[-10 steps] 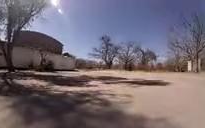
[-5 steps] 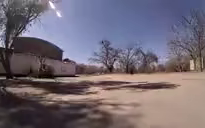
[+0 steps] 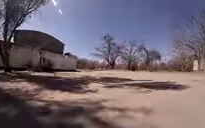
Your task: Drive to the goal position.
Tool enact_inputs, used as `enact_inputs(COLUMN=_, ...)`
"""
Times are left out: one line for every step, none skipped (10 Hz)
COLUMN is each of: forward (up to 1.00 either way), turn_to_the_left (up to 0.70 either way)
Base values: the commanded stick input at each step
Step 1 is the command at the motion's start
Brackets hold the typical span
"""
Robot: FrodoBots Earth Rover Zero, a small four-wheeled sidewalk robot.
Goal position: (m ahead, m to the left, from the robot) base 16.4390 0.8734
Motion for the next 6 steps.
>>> enact_inputs(forward=1.00, turn_to_the_left=0.00)
enact_inputs(forward=1.00, turn_to_the_left=0.00)
enact_inputs(forward=1.00, turn_to_the_left=0.00)
enact_inputs(forward=1.00, turn_to_the_left=0.00)
enact_inputs(forward=1.00, turn_to_the_left=0.00)
enact_inputs(forward=1.00, turn_to_the_left=0.00)
